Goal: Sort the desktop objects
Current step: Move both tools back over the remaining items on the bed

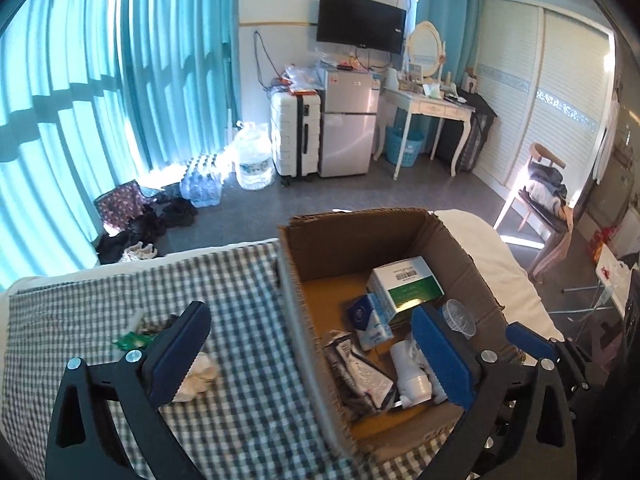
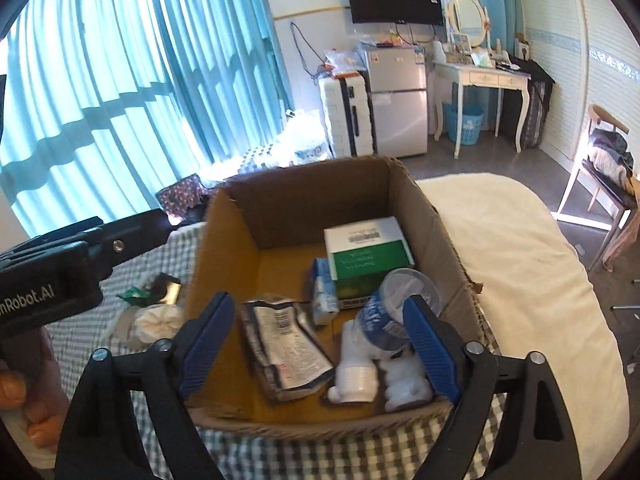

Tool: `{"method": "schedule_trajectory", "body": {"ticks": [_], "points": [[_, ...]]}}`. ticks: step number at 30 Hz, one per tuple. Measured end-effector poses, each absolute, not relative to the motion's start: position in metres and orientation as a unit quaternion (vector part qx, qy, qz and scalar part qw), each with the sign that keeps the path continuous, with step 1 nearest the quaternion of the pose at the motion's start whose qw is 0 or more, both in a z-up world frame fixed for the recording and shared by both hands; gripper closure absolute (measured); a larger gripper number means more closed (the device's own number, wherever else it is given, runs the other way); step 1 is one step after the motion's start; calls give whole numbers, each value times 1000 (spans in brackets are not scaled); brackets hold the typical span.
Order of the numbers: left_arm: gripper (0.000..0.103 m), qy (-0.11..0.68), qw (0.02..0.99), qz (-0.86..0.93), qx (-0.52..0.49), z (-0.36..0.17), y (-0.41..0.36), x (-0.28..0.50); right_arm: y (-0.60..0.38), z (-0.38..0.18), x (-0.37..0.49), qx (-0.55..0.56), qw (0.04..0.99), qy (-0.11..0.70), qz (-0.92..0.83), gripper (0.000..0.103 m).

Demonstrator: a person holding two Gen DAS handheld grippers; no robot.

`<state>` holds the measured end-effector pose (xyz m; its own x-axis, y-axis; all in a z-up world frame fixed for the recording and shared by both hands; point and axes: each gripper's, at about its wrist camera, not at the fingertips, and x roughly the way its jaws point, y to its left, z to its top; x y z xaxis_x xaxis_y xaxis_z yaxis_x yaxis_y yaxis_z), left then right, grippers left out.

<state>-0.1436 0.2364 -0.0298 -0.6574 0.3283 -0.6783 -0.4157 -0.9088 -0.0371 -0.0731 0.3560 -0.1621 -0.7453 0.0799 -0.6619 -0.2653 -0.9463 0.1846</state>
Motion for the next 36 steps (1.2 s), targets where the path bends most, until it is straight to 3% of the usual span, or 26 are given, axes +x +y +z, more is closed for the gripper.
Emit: {"method": "schedule_trajectory", "body": {"ticks": [7, 21, 36], "points": [[0, 72, 159, 927, -332, 0, 178, -115, 312, -120, -61, -322, 78, 103, 938, 1], [0, 31, 82, 954, -286, 36, 59, -75, 231, -70, -49, -289, 51, 63, 954, 0], [0, -5, 12, 956, -293, 29, -28, -80, 153, -61, -74, -282, -24, 35, 958, 0]]}}
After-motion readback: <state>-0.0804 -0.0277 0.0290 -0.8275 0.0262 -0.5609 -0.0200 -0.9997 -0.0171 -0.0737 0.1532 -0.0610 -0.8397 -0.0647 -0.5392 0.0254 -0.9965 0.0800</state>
